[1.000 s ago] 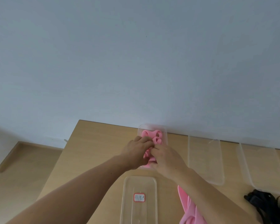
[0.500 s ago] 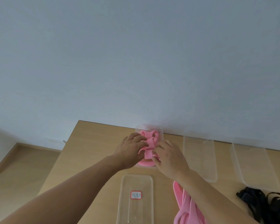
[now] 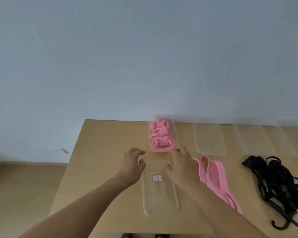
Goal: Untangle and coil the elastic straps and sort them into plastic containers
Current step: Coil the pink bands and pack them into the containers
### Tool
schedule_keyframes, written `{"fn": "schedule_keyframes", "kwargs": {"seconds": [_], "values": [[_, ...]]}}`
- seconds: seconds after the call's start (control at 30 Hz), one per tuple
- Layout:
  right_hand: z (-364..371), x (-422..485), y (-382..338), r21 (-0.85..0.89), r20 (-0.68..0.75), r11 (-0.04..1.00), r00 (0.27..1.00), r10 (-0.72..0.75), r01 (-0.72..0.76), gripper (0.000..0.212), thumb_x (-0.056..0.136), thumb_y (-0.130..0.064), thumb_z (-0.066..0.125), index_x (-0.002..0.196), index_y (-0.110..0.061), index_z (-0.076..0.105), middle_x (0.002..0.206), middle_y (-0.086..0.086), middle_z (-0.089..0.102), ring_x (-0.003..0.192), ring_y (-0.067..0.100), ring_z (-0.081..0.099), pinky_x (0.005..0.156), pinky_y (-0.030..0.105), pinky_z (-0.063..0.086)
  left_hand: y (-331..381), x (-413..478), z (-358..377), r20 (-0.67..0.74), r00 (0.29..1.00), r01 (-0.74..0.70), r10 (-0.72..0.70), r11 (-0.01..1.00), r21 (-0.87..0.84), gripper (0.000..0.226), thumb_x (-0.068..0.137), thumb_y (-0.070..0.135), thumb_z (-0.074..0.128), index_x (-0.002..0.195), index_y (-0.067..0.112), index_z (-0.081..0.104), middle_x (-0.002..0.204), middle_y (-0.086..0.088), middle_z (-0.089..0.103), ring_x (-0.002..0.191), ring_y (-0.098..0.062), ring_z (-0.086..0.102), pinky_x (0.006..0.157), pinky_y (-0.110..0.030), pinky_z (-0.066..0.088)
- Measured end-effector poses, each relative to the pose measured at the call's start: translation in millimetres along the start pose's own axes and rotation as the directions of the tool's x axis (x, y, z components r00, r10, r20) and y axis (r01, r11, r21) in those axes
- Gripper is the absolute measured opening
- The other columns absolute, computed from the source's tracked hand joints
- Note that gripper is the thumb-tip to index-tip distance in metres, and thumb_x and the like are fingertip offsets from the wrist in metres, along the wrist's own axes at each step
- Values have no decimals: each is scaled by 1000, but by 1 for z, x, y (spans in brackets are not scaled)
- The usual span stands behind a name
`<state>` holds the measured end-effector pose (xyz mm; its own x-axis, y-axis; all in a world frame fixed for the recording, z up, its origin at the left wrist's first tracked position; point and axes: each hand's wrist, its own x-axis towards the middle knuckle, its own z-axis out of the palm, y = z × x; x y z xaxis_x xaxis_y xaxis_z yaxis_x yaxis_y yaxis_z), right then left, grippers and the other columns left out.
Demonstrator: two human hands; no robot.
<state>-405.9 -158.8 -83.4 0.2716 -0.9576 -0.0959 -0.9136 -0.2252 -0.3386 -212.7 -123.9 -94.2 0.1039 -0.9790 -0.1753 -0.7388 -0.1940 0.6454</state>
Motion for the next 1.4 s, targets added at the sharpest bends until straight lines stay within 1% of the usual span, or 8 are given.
{"fn": "schedule_keyframes", "kwargs": {"seconds": [0.13,0.37,0.67,0.83,0.93,1.13,1.23,1.4], "values": [[11,-19,-12,-24,-74,997,994,75,-77,31,83,-26,60,110,-12,56,121,6,47,103,25,53,76,32,45,-6,-19,7,176,967,192,-182,981,-41,43,99,19,48,141,10,48,139,-8,48,122,-24,52,102,-33,42],[39,-52,-21,-105,208,900,876,436,-423,78,68,-70,62,117,-12,47,116,8,51,103,27,55,81,35,46,-9,-41,12,253,925,344,-283,905,-248,42,96,21,50,137,11,49,114,1,57,91,-15,54,63,-20,40],[41,-54,-41,79,250,809,797,549,-582,71,67,-50,76,117,-10,46,116,6,54,107,27,59,79,33,48,-20,-51,4,326,904,381,-277,869,-317,37,92,17,50,129,12,56,114,-3,62,91,-18,57,79,-29,48],[32,-52,-44,486,246,666,820,516,-565,30,73,-27,72,86,-14,49,89,0,56,70,17,58,61,31,44,-30,-49,-2,339,893,413,-295,835,-362,28,91,17,51,117,11,60,97,-1,62,77,-16,54,71,-27,45],[24,-50,-55,679,279,543,858,430,-493,19,76,-11,67,88,-16,53,70,-1,65,54,10,59,58,31,48,-31,-47,-5,347,892,414,-289,831,-372,31,93,19,50,121,10,58,106,-5,65,82,-19,57,74,-30,47],[-10,-21,-56,731,74,636,955,287,-247,15,88,-23,59,93,-36,54,69,-6,69,49,5,59,52,24,45,-7,-18,-19,188,954,295,-234,852,-433,34,97,13,48,131,9,47,91,-3,61,59,-11,62,59,-24,48],[-27,9,-40,674,-5,705,953,304,-222,13,91,-23,58,103,-27,58,79,-4,68,60,10,60,53,20,40,10,12,-30,96,978,208,-185,882,-423,35,97,10,49,132,7,48,84,0,58,58,-10,60,46,-12,42],[-41,63,-19,553,-60,806,954,293,-213,14,92,-39,59,99,-27,61,78,-14,63,66,-7,58,49,10,37,26,58,-34,41,979,198,-198,903,-381,35,96,8,49,131,6,50,87,-4,60,67,-17,60,44,-10,39]]}}
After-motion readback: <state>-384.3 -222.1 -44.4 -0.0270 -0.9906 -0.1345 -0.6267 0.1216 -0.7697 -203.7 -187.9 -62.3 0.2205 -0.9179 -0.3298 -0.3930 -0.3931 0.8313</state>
